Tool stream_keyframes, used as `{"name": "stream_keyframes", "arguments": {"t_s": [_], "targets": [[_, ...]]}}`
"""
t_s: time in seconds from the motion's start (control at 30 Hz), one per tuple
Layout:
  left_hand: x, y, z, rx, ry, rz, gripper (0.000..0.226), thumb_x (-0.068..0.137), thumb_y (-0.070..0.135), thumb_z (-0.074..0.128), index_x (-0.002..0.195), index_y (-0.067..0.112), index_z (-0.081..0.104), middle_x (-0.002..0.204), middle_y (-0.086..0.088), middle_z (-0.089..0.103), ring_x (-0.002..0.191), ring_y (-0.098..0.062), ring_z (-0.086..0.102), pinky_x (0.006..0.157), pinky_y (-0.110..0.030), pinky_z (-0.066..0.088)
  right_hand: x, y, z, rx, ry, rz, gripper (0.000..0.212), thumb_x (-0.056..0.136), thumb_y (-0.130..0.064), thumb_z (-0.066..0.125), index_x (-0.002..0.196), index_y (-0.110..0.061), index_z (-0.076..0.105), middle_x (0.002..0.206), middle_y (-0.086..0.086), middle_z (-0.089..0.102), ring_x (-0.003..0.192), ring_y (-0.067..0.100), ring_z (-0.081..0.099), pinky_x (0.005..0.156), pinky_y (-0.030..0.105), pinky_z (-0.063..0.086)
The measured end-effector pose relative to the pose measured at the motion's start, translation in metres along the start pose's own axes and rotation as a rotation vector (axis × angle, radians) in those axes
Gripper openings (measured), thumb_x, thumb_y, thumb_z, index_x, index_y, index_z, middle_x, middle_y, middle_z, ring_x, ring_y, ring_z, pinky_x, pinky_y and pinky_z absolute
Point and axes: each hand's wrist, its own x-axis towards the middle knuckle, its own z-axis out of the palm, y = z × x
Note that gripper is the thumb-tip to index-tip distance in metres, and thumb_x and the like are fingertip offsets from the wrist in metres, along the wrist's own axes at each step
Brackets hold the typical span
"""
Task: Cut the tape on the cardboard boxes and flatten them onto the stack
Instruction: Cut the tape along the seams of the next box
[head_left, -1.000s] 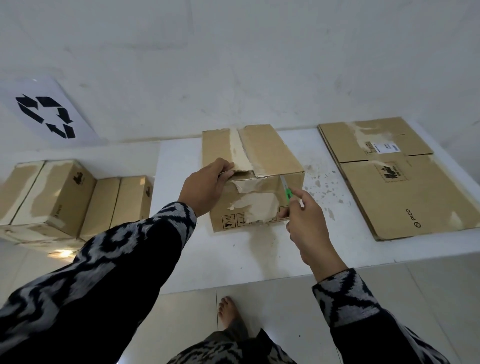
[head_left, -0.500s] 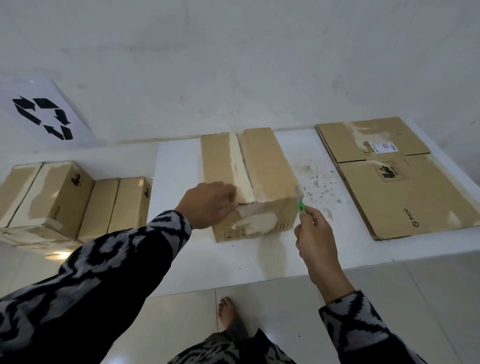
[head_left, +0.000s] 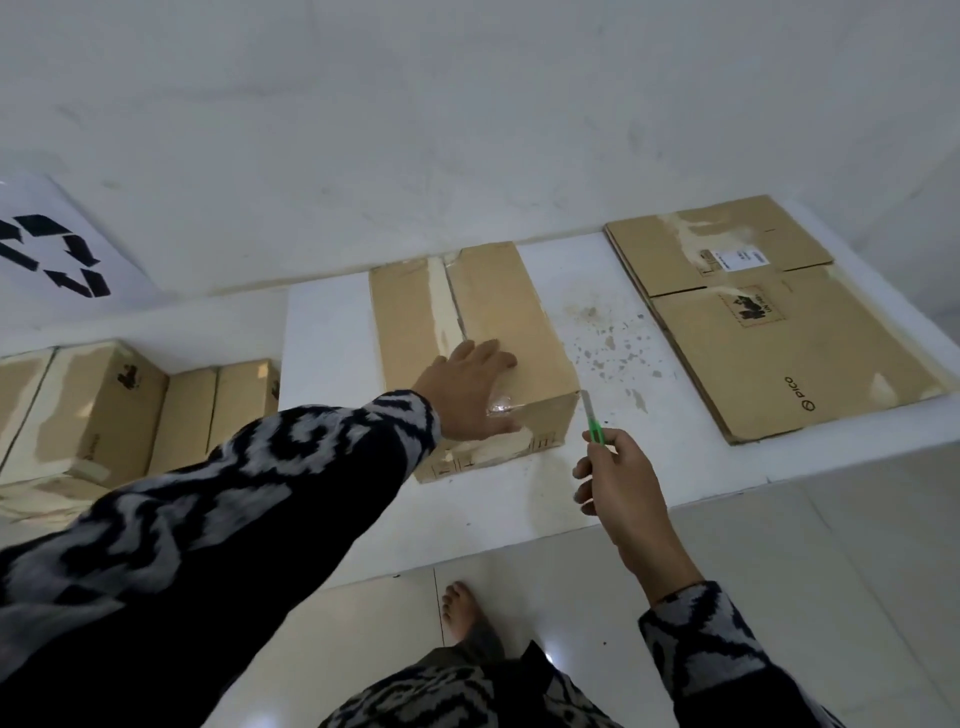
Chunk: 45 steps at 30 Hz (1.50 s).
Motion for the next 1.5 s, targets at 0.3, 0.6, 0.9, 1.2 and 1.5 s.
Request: {"name": "stream_keyframes", "arguments": {"t_s": [0.3, 0.6, 0.9, 1.2, 1.5], "targets": [[0.012, -0.032, -0.021, -0.247, -0.058, -0.437, 0.082, 0.083, 0.072, 0.008, 0.137, 0.023, 0.045, 0.155, -0.007, 0.027, 0.14, -0.036, 0.021, 0.112, -0.051, 0.025, 0.003, 0.005, 0.01, -0.325, -0.189, -0.112, 0.031, 0.104, -0.034, 0.03, 0.097, -0.023, 0.059, 0.071, -0.004, 0.056, 0.061, 0.012, 0.048, 0.059, 0.027, 0.036], [0.014, -0.025, -0.036, -0.787, -0.076, -0.595, 0.046, 0.103, 0.022, 0.042, 0.148, 0.013, 0.041, 0.155, -0.01, 0.036, 0.139, -0.031, 0.039, 0.112, -0.032, 0.031, 0.002, 0.008, 0.03, -0.626, -0.145, -0.246, 0.026, 0.103, -0.032, 0.035, 0.109, -0.032, 0.06, 0.078, -0.011, 0.059, 0.07, 0.012, 0.056, 0.059, 0.029, 0.039], [-0.04, -0.01, -0.008, -0.088, -0.194, -0.329, 0.102, 0.076, 0.078, 0.058, 0.155, 0.035, 0.009, 0.164, -0.005, -0.007, 0.147, -0.042, -0.007, 0.118, -0.056, 0.003, 0.005, 0.015, 0.02, -0.591, -0.116, -0.212, 0.029, 0.102, -0.033, 0.036, 0.118, -0.032, 0.06, 0.08, -0.013, 0.06, 0.072, 0.011, 0.057, 0.06, 0.028, 0.04], [-0.067, -0.028, -0.003, -0.236, 0.03, -0.196, 0.051, 0.107, 0.04, 0.024, 0.155, 0.023, 0.025, 0.163, 0.006, 0.019, 0.152, -0.029, 0.003, 0.112, -0.05, 0.033, 0.01, 0.0, 0.032, -0.657, -0.107, -0.348, 0.025, 0.102, -0.032, 0.036, 0.105, -0.03, 0.061, 0.081, -0.01, 0.061, 0.07, 0.011, 0.055, 0.056, 0.029, 0.039], [-0.063, -0.025, 0.008, -0.227, 0.088, -0.232, 0.044, 0.108, 0.038, 0.023, 0.149, 0.026, 0.034, 0.159, 0.01, 0.03, 0.151, -0.024, 0.012, 0.105, -0.045, 0.04, 0.016, -0.021, 0.049, -0.832, -0.079, -0.448, 0.029, 0.104, -0.033, 0.032, 0.097, -0.024, 0.058, 0.086, -0.007, 0.061, 0.075, 0.018, 0.055, 0.056, 0.029, 0.036]]}}
